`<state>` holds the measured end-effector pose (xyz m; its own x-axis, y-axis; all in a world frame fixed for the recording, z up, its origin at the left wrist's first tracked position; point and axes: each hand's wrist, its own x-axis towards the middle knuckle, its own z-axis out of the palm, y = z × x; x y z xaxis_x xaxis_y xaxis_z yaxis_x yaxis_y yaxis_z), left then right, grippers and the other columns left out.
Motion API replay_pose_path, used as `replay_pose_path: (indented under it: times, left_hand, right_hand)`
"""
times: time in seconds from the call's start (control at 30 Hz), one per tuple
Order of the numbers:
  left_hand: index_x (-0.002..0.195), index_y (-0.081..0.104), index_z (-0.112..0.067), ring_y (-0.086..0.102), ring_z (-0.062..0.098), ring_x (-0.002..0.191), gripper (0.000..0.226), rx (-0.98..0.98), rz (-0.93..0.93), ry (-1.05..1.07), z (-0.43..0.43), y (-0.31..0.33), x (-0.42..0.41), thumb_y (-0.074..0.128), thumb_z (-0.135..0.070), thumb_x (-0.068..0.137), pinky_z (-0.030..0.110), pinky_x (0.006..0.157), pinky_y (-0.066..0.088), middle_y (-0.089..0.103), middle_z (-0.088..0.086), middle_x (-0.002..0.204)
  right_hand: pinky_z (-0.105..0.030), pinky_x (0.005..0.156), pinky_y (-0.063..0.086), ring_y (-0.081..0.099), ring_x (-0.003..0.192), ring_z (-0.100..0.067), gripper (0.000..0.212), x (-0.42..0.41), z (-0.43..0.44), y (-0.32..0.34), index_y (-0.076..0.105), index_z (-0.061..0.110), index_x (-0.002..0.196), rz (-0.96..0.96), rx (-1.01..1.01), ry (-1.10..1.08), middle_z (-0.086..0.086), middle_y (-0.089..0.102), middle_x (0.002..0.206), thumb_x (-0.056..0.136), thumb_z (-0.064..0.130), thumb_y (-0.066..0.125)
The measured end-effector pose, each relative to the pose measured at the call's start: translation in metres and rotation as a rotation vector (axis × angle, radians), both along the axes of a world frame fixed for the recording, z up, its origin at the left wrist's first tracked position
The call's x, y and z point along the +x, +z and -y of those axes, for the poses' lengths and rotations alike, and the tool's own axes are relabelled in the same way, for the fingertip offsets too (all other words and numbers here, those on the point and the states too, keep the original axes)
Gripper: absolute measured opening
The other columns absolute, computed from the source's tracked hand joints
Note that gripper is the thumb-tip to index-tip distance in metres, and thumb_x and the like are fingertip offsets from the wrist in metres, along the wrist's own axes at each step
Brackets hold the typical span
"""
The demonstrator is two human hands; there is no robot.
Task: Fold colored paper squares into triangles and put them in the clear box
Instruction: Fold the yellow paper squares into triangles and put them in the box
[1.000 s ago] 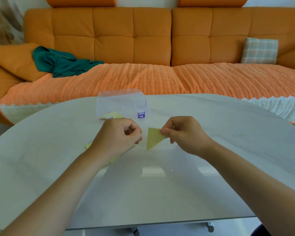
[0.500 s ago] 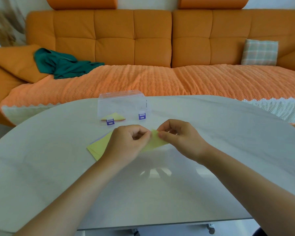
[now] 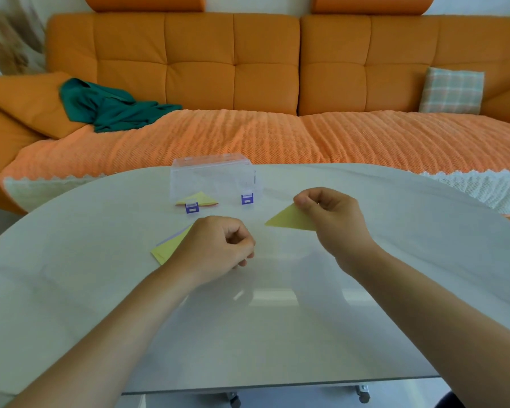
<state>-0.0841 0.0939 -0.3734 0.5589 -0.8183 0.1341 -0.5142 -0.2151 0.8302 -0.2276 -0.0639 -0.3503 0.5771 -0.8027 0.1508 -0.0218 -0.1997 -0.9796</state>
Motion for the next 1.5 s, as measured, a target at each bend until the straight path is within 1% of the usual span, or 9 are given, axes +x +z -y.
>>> replay_pose_path:
  times: [0.2,0.33,0.47,0.7,0.97,1.07,1.23,1.37,1.5]
  left_hand:
    - [0.096,0.072,-0.036,0.062,-0.005,0.071,0.014,-0.176,0.005,0.021,0.005,0.009,-0.004,0.068,-0.042,0.084,0.019,0.066,0.053,0.070,-0.021,0.087]
    - [0.076,0.070,-0.028,0.064,0.011,0.066,0.018,-0.039,0.078,0.011,0.003,0.009,0.002,0.064,-0.030,0.092,0.031,0.068,0.053,0.071,-0.012,0.075]
    - [0.074,0.068,-0.030,0.061,-0.001,0.059,0.018,-0.030,0.088,0.020,-0.005,0.013,0.019,0.066,-0.029,0.092,0.015,0.059,0.047,0.070,-0.017,0.069]
    - [0.079,0.070,-0.021,0.061,0.004,0.072,0.018,0.039,0.280,0.200,-0.026,0.009,0.074,0.061,-0.028,0.093,0.021,0.063,0.044,0.068,-0.009,0.075]
    - [0.145,0.046,-0.026,0.033,0.023,0.133,0.050,0.208,0.433,0.247,-0.032,-0.010,0.109,0.055,-0.023,0.096,0.039,0.102,0.043,0.036,0.004,0.145]
    - [0.149,0.040,-0.024,0.033,0.023,0.138,0.054,0.268,0.444,0.214,-0.032,-0.014,0.113,0.053,-0.025,0.097,0.038,0.105,0.041,0.029,0.002,0.153]
    - [0.151,0.038,-0.023,0.034,0.023,0.142,0.054,0.274,0.438,0.207,-0.035,-0.014,0.123,0.049,-0.024,0.097,0.037,0.110,0.037,0.027,-0.003,0.161]
    - [0.154,0.030,-0.026,0.029,0.022,0.146,0.059,0.305,0.419,0.204,-0.038,-0.015,0.127,0.048,-0.026,0.098,0.037,0.112,0.033,0.019,-0.007,0.164]
    - [0.155,0.029,-0.026,0.028,0.023,0.146,0.059,0.301,0.405,0.209,-0.038,-0.016,0.128,0.048,-0.026,0.099,0.037,0.113,0.032,0.018,-0.008,0.165]
  right_hand:
    - [-0.012,0.051,0.040,0.051,0.057,-0.003,0.013,0.006,-0.017,-0.006,0.075,0.018,0.078,0.034,0.081,0.134,0.008,0.064,0.067,0.090,0.021,0.073]
    - [-0.011,0.054,0.043,0.054,0.056,0.001,0.011,0.010,-0.021,-0.009,0.077,0.020,0.079,-0.038,-0.016,0.141,0.010,0.070,0.068,0.089,0.024,0.075]
    - [-0.016,0.055,0.045,0.055,0.059,-0.004,0.011,0.012,-0.025,-0.014,0.078,0.027,0.075,-0.211,-0.092,0.183,0.002,0.073,0.073,0.086,0.029,0.077]
    - [-0.007,0.040,0.033,0.047,0.041,0.001,0.013,0.052,-0.019,0.005,0.074,0.016,0.083,-0.197,-0.198,0.085,0.016,0.062,0.051,0.094,0.019,0.067]
    - [-0.020,0.045,0.038,0.048,0.052,-0.008,0.017,0.176,0.009,0.038,0.068,0.029,0.080,-0.322,-0.469,0.136,0.009,0.060,0.067,0.096,0.023,0.064]
    - [-0.019,0.044,0.039,0.051,0.059,-0.009,0.015,0.212,0.010,0.031,0.066,0.026,0.085,-0.459,-0.536,0.209,0.005,0.061,0.076,0.098,0.022,0.061]
    - [-0.027,0.070,0.050,0.059,0.080,-0.016,0.017,0.240,0.005,0.010,0.074,0.015,0.106,-0.645,-0.571,0.312,0.001,0.066,0.094,0.099,0.020,0.060]
    - [-0.020,0.055,0.042,0.056,0.066,-0.009,0.018,0.246,-0.002,0.002,0.075,0.010,0.107,-0.681,-0.497,0.319,0.003,0.067,0.084,0.098,0.016,0.062]
    - [-0.025,0.068,0.051,0.060,0.069,-0.016,0.022,0.246,-0.005,0.001,0.076,0.003,0.106,-0.757,-0.501,0.255,-0.010,0.076,0.096,0.090,0.018,0.070]
